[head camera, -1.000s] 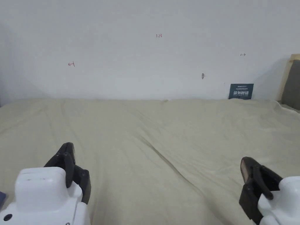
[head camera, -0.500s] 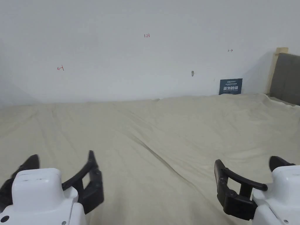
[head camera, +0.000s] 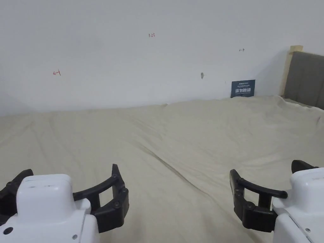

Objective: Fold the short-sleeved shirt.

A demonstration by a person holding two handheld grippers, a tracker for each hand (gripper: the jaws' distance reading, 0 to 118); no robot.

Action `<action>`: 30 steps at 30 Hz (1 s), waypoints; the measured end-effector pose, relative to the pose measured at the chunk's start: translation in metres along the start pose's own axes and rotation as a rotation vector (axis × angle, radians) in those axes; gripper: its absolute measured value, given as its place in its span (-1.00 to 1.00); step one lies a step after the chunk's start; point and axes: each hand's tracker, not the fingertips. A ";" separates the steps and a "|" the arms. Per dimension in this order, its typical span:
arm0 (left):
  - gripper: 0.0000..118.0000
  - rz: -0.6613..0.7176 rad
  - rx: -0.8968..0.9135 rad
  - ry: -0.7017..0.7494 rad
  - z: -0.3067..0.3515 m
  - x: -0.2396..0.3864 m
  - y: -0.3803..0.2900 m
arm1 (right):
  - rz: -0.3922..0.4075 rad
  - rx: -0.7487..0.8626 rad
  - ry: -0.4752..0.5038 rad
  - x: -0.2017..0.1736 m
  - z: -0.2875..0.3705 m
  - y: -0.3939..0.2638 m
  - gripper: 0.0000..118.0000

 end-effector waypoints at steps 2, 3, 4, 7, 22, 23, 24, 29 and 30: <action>1.00 -0.093 -0.015 0.087 -0.003 0.005 -0.001 | 0.006 -0.018 0.004 -0.002 -0.002 -0.001 0.82; 1.00 -0.112 -0.003 0.110 -0.004 0.008 -0.003 | 0.011 -0.027 0.007 -0.005 -0.002 -0.001 0.82; 1.00 -0.116 0.008 0.130 -0.004 0.011 -0.003 | 0.019 -0.034 0.008 -0.006 -0.003 -0.001 0.82; 1.00 -0.062 0.005 0.151 -0.005 0.015 -0.002 | 0.039 -0.047 0.028 -0.012 -0.002 -0.001 0.82; 1.00 0.027 -0.048 0.040 -0.012 0.011 -0.007 | 0.007 -0.098 0.027 -0.012 -0.007 -0.003 0.82; 1.00 0.009 -0.023 0.047 -0.011 0.012 -0.008 | 0.006 -0.099 0.026 -0.011 -0.007 -0.003 0.82; 1.00 -0.011 0.002 0.056 -0.010 0.014 -0.009 | 0.005 -0.099 0.026 -0.011 -0.007 -0.003 0.82; 1.00 -0.076 0.000 0.118 -0.005 0.024 -0.013 | -0.004 -0.105 0.024 -0.010 -0.007 -0.003 0.82; 1.00 -0.090 -0.019 0.130 -0.004 0.027 -0.013 | -0.004 -0.105 0.023 -0.010 -0.007 -0.003 0.82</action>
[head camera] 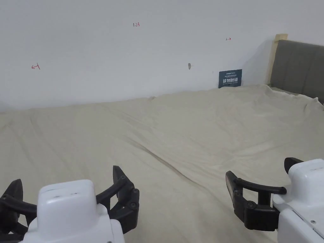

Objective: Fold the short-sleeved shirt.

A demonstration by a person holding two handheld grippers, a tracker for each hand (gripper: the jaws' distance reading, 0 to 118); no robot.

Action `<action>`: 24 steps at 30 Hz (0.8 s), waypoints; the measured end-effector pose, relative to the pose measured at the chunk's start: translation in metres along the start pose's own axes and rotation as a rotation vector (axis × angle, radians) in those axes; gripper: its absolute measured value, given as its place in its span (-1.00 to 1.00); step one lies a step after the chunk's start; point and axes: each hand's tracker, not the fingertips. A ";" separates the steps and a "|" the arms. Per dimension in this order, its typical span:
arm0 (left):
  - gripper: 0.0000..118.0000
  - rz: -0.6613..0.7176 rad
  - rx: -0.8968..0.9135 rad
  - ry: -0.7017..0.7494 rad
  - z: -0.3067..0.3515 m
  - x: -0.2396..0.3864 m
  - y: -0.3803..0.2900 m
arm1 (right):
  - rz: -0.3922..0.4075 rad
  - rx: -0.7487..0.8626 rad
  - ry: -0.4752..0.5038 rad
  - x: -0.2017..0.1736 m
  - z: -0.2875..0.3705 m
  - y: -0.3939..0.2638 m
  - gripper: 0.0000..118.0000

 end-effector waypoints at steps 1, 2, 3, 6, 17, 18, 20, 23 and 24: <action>1.00 -0.011 0.002 -0.004 0.001 0.003 -0.002 | -0.003 -0.002 0.000 0.001 0.000 0.000 0.82; 1.00 -0.018 0.000 -0.015 0.002 0.005 -0.004 | -0.006 -0.004 0.001 0.001 -0.001 0.000 0.82; 1.00 -0.024 -0.012 -0.029 0.004 0.005 -0.006 | -0.009 -0.007 0.001 0.001 -0.001 0.000 0.82; 1.00 -0.018 -0.041 -0.103 0.006 0.007 -0.009 | -0.016 -0.017 0.004 0.001 -0.002 0.000 0.82; 1.00 0.039 -0.126 -0.147 0.002 0.003 -0.014 | -0.024 -0.012 -0.017 0.000 -0.004 -0.001 0.82; 1.00 0.045 -0.138 -0.149 0.002 0.003 -0.014 | -0.025 -0.014 -0.019 0.000 -0.004 -0.001 0.82; 1.00 0.059 -0.141 -0.145 0.002 0.001 -0.015 | -0.030 -0.005 -0.030 0.000 -0.003 -0.003 0.82; 1.00 0.072 -0.142 -0.138 0.000 -0.003 -0.014 | -0.040 0.017 -0.025 0.002 -0.003 -0.005 0.82; 1.00 0.067 -0.143 -0.130 -0.001 -0.002 -0.014 | -0.036 0.018 -0.028 0.002 -0.003 -0.005 0.82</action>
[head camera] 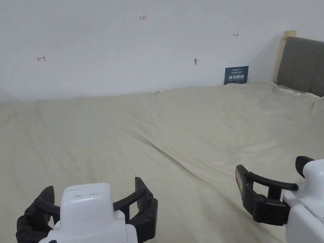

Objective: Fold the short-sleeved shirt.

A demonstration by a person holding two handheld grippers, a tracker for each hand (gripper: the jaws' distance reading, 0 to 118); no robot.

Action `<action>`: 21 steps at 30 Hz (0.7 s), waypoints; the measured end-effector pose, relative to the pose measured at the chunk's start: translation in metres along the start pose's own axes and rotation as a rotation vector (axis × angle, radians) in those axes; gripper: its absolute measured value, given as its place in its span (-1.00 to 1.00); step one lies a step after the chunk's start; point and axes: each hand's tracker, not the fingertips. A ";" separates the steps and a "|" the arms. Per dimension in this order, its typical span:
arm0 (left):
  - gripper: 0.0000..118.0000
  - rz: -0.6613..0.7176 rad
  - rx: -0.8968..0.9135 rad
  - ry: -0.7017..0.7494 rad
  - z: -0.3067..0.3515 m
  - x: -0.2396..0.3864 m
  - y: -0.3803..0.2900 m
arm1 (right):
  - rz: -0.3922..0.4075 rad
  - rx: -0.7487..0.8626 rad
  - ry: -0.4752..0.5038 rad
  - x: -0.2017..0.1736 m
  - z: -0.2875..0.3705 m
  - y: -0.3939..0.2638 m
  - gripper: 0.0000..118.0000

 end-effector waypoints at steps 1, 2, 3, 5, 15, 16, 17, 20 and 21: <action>1.00 -0.003 0.003 0.006 0.000 0.000 0.000 | 0.004 -0.002 0.000 0.000 -0.001 0.000 0.82; 1.00 -0.005 0.003 0.011 0.000 -0.001 0.000 | 0.007 -0.005 0.000 0.000 -0.001 -0.001 0.82; 1.00 -0.004 0.005 0.012 0.000 -0.002 0.001 | 0.006 -0.009 0.001 0.000 -0.002 -0.001 0.82; 1.00 0.008 0.002 0.016 -0.001 -0.004 0.002 | 0.000 -0.017 0.003 -0.001 -0.003 -0.002 0.82; 1.00 0.068 -0.044 -0.009 -0.008 -0.017 0.001 | 0.019 -0.016 0.018 -0.005 -0.002 -0.002 0.82; 1.00 0.070 -0.048 -0.010 -0.008 -0.018 0.001 | 0.019 -0.017 0.018 -0.005 -0.002 -0.002 0.82; 1.00 0.073 -0.050 -0.009 -0.008 -0.018 0.001 | 0.019 -0.020 0.019 -0.006 -0.002 -0.003 0.82; 1.00 0.085 -0.054 -0.012 -0.009 -0.022 0.001 | 0.020 -0.025 0.021 -0.007 -0.003 -0.003 0.82; 1.00 0.089 -0.055 -0.014 -0.009 -0.024 0.002 | 0.021 -0.024 0.022 -0.008 -0.003 -0.003 0.82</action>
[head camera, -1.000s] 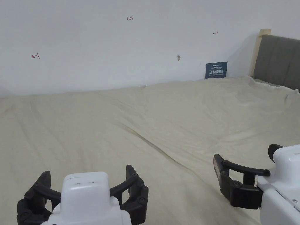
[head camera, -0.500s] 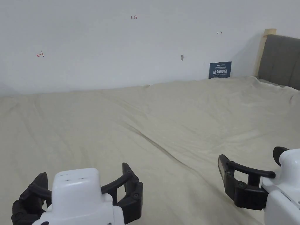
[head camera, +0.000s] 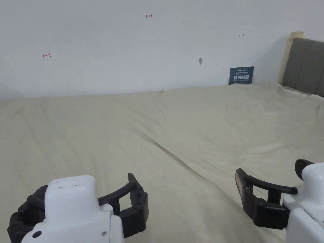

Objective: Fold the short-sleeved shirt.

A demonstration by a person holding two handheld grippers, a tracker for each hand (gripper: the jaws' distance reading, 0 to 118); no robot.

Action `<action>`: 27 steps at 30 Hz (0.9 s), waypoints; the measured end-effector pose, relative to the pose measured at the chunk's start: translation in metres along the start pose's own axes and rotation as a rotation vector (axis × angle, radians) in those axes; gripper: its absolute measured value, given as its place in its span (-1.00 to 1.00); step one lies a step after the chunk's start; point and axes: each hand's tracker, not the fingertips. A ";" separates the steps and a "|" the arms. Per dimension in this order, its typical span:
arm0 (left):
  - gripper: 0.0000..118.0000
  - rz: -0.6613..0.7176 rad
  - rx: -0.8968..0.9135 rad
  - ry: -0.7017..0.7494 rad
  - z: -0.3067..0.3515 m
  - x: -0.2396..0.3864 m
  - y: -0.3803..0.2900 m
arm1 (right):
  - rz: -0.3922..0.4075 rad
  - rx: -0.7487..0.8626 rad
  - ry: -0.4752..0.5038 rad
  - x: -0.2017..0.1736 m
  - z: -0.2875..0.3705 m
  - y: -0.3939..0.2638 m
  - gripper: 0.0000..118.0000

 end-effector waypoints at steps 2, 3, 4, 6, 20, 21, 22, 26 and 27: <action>1.00 0.000 -0.003 -0.007 -0.001 -0.002 0.000 | 0.003 -0.001 0.003 -0.001 0.000 0.000 0.82; 1.00 -0.002 -0.003 -0.010 -0.001 -0.002 0.000 | 0.005 -0.002 0.004 -0.002 0.000 0.000 0.82; 1.00 -0.004 -0.004 -0.010 -0.001 -0.002 0.000 | 0.006 -0.002 0.007 -0.002 0.000 0.000 0.82; 1.00 -0.001 -0.003 -0.016 0.000 -0.004 0.001 | 0.009 -0.001 0.009 -0.004 0.000 0.000 0.82; 1.00 0.035 -0.019 -0.036 -0.001 -0.017 0.006 | 0.027 0.003 0.036 -0.012 0.000 0.005 0.82; 1.00 0.044 -0.024 -0.044 -0.001 -0.018 0.007 | 0.028 0.005 0.036 -0.012 0.000 0.005 0.82; 1.00 0.050 -0.028 -0.045 -0.001 -0.018 0.007 | 0.028 0.006 0.039 -0.013 0.000 0.005 0.82; 1.00 0.047 -0.031 -0.034 -0.001 -0.018 0.007 | 0.032 0.001 0.042 -0.014 0.000 0.006 0.82; 1.00 0.042 -0.030 -0.030 -0.001 -0.018 0.007 | 0.031 0.000 0.044 -0.014 0.000 0.006 0.82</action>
